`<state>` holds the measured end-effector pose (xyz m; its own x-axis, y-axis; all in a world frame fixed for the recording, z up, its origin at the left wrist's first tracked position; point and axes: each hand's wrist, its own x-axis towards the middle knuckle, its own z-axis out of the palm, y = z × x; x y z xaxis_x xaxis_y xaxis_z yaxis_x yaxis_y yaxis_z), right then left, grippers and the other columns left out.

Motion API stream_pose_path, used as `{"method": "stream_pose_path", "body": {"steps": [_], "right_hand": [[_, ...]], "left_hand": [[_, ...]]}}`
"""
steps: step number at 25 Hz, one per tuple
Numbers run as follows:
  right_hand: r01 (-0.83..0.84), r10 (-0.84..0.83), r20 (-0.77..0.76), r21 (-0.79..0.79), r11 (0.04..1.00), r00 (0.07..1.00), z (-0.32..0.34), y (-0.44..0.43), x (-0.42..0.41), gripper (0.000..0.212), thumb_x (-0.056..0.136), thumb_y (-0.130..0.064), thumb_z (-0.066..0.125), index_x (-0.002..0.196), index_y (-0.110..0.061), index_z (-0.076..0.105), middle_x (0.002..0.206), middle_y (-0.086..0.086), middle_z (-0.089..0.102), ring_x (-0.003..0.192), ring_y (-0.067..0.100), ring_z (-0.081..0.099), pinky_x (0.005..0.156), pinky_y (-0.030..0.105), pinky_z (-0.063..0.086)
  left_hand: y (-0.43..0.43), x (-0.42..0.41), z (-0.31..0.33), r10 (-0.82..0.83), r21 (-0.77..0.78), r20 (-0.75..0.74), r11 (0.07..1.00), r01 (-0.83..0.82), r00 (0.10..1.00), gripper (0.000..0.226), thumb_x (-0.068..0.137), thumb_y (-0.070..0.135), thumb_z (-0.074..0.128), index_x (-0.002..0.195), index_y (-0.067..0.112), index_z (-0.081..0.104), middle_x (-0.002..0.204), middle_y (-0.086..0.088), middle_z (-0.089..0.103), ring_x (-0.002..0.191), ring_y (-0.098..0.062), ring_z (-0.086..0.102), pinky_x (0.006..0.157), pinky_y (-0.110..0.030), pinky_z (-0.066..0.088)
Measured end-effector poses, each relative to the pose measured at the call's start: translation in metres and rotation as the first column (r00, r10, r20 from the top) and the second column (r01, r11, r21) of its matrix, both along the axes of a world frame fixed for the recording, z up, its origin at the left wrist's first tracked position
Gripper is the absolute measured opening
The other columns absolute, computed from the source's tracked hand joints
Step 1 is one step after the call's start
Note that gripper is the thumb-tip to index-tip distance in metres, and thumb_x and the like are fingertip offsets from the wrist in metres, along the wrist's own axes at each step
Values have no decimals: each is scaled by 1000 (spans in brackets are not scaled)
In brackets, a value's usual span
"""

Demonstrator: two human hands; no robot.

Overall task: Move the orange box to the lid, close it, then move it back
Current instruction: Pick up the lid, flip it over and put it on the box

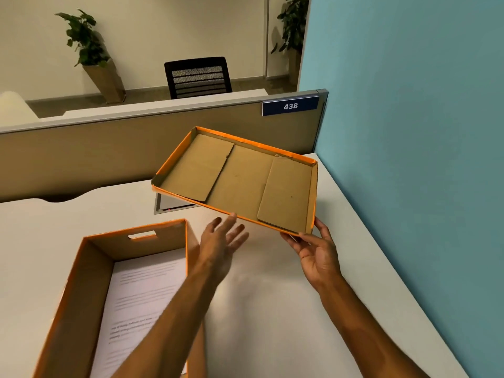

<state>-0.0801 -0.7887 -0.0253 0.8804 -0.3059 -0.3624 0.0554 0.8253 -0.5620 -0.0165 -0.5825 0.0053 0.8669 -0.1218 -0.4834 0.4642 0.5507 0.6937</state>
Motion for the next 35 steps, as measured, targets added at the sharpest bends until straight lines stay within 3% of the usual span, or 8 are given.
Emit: {"method": "stream_pose_path", "body": {"steps": [5,12,17,22,26,30,33,35], "right_hand": [[9,-9,14,18,1000,1000,10,61,-42,69,76,17,61,137,-15,51,130,22,60,116,50,61,91,61,53],[-104,107,17,-115,988,994,19,126,-96,63,82,10,64,135,-18,48,124,21,66,113,45,65,90,61,54],[-140,130,-64,-189,972,989,30,138,-110,76,75,-14,73,143,-16,39,131,26,59,114,41,63,86,57,57],[-117,90,-99,-312,943,991,41,104,-91,61,91,-24,66,146,-15,39,136,23,52,116,42,61,89,59,55],[-332,245,-240,-463,822,939,51,92,-76,47,95,-27,63,139,-16,49,133,22,58,113,41,63,87,58,56],[-424,358,-228,-456,783,906,49,100,-83,32,98,-18,57,128,-6,62,123,23,66,113,46,64,75,49,61],[-463,420,-197,-433,773,886,48,107,-94,34,95,-14,60,128,-5,63,126,22,65,115,45,63,74,45,61],[-466,430,-181,-403,788,884,49,112,-102,35,92,-10,61,127,-6,63,125,20,65,114,43,63,74,45,62]], "left_hand": [[9,-35,3,23,-23,80,1000,-21,997,25,92,4,61,116,11,58,104,-10,72,97,-28,71,84,-47,57],[89,-74,9,17,10,109,1000,-19,994,25,92,1,59,117,8,55,105,-12,66,98,-28,70,78,-44,59],[156,-94,24,-34,63,153,998,24,988,21,93,2,56,113,8,58,103,-11,65,95,-27,68,79,-43,59],[219,-112,44,-89,166,194,984,56,977,29,96,7,52,124,13,58,126,-14,66,110,-29,67,85,-44,58],[245,-129,63,-87,192,196,980,48,977,37,95,8,53,132,11,54,126,-16,65,92,-23,75,66,-32,61],[252,-152,81,-101,259,238,965,37,966,41,94,11,51,135,7,50,117,-13,64,71,-14,74,45,-18,53],[250,-167,93,-79,334,263,942,-14,962,29,99,12,47,126,5,54,105,-11,63,61,-8,71,45,-16,52],[249,-171,104,-93,379,290,925,-25,952,26,98,18,51,119,6,58,106,-14,63,70,-11,72,54,-21,58]]}}
